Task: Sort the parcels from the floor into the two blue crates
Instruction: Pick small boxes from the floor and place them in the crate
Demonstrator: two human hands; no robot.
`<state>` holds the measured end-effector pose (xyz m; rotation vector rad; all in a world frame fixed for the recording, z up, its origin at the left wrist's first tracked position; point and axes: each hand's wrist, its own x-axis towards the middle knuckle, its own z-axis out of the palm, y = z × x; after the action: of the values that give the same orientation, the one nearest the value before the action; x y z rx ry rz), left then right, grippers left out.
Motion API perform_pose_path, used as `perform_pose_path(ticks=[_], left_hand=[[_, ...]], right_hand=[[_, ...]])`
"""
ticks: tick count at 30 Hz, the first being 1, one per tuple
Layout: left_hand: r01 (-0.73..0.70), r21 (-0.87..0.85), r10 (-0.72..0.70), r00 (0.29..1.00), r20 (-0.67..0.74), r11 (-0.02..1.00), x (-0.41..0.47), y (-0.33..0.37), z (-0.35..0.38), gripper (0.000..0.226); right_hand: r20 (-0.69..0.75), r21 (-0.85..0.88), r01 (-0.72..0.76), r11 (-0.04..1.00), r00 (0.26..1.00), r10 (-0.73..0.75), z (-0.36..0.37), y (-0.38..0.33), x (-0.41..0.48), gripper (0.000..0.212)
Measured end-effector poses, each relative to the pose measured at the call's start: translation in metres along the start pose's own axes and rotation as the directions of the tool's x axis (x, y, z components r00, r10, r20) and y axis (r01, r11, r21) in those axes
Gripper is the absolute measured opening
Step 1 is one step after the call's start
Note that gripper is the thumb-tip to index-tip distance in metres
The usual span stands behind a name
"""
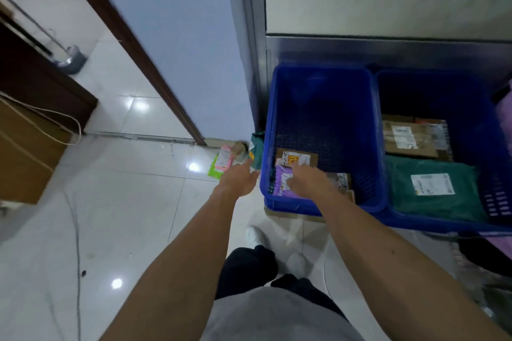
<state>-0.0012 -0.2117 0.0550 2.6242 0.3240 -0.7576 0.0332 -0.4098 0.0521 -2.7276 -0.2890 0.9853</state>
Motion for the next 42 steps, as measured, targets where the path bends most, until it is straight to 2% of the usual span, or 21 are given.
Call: perform_pose_path(ticks=[3,7,13,20,26,32,36,39,42], left_hand=[[0.041,-0.042,-0.042,0.999,-0.034,0.998,-0.008,-0.019,-0.013,0.054],[0.071,-0.066,-0.074,0.996,-0.054,0.995,-0.004,-0.047,-0.029,0.050],[0.088,-0.113,-0.087,0.996,0.014,0.990,0.038,-0.094,-0.045,0.052],[0.201,-0.319,-0.173,0.978,0.115,0.926,0.137,-0.157,-0.038,0.050],[0.270,-0.433,-0.190,0.957,0.220,0.860,0.254,-0.203,0.014,0.040],[0.342,-0.706,-0.212,0.940,0.269,0.621,0.384,-0.254,0.136,0.023],[0.375,-0.783,-0.202,0.927,0.315,0.497,0.452,-0.288,0.201,0.025],[0.385,-0.833,-0.225,0.921,0.318,0.397,0.496,-0.311,0.233,0.029],[0.393,-0.839,-0.231,0.917,0.326,0.376,0.536,-0.327,0.257,0.029]], right_hand=[[0.007,-0.040,0.063,0.997,0.998,-0.063,0.003,-0.027,0.004,0.046],[0.038,-0.097,0.121,0.988,0.992,-0.118,0.007,-0.061,0.021,0.051],[0.070,-0.169,0.100,0.981,0.994,-0.089,0.008,-0.105,0.072,0.046],[0.097,-0.133,0.089,0.987,0.992,-0.076,0.028,-0.150,0.183,0.044],[0.128,-0.098,0.004,0.995,0.992,0.009,0.093,-0.158,0.312,0.042],[0.208,-0.112,-0.044,0.993,0.976,0.067,0.208,-0.132,0.446,0.041],[0.164,-0.106,-0.050,0.993,0.984,0.067,0.257,-0.121,0.533,0.026],[0.127,-0.084,-0.056,0.995,0.990,0.066,0.286,-0.111,0.589,0.036],[0.084,-0.071,-0.085,0.994,0.992,0.091,0.305,-0.102,0.625,0.047]])
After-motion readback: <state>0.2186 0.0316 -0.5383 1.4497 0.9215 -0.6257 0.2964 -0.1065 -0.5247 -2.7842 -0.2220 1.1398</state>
